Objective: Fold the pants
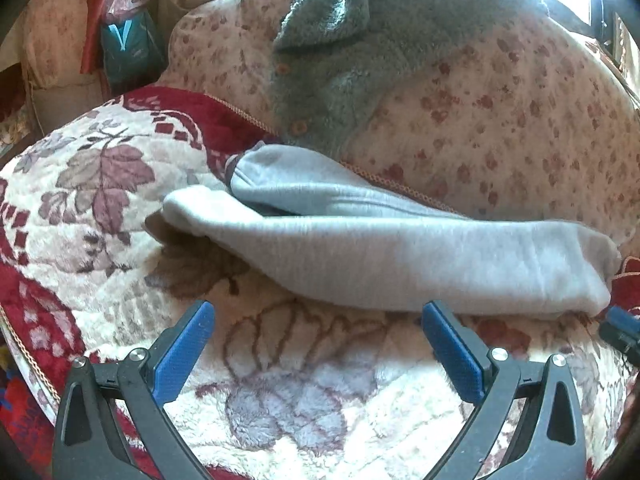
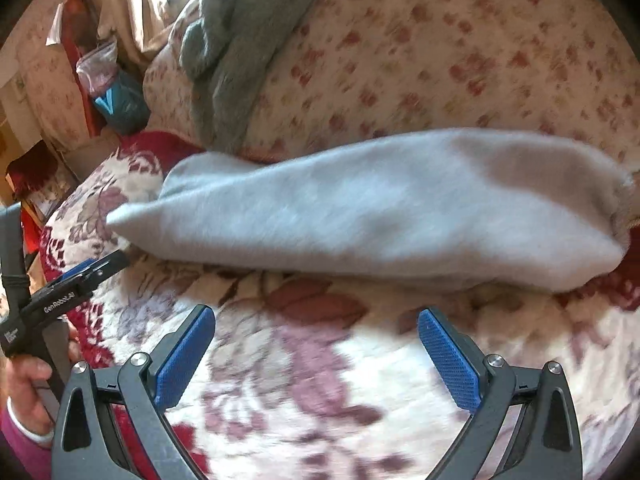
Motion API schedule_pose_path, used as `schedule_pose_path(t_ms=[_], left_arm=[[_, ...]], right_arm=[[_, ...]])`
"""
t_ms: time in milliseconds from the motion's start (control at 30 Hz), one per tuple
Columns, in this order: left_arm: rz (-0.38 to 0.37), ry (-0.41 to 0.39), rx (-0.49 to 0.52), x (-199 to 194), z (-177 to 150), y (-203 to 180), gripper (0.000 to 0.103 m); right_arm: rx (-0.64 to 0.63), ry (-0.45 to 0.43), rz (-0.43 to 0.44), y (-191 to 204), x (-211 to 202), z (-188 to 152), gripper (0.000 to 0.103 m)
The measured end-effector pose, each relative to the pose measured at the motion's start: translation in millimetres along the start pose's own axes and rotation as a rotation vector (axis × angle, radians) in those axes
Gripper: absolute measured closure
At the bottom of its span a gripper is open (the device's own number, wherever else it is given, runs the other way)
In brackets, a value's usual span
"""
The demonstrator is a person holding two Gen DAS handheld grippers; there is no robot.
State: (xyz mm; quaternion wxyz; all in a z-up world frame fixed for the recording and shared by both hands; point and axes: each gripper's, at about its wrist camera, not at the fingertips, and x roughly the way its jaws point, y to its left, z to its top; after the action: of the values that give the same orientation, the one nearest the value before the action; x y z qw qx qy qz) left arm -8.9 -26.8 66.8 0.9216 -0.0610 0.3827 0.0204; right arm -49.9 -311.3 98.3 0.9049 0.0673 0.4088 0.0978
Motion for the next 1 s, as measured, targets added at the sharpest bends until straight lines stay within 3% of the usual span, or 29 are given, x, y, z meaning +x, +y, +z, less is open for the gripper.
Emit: schedule_pose_path(t_ms=[100, 300, 567, 800, 1000], left_arm=[[0.007, 0.006, 0.004, 2.5, 7.2, -1.6, 0.000], [0.026, 0.015, -0.016, 17.8, 22.1, 0.8, 0.000], [0.063, 0.033, -0.050, 36.0, 34.8, 1.0, 0.000], [0.072, 0.041, -0.034, 41.7, 36.9, -6.9, 0.000], [0.069, 0.057, -0.041, 44.2, 32.0, -3.7, 0.000]], right_arm=[[-0.076, -0.025, -0.039, -25.1, -9.6, 22.7, 0.000], [-0.264, 0.012, -0.103, -74.8, 1.9, 71.6, 0.000], [-0.318, 0.044, 0.015, -110.8, 34.7, 113.8, 0.000], [-0.330, 0.126, 0.094, -122.3, 56.8, 117.9, 0.000], [-0.371, 0.227, 0.177, -122.9, 42.9, 92.9, 0.000]])
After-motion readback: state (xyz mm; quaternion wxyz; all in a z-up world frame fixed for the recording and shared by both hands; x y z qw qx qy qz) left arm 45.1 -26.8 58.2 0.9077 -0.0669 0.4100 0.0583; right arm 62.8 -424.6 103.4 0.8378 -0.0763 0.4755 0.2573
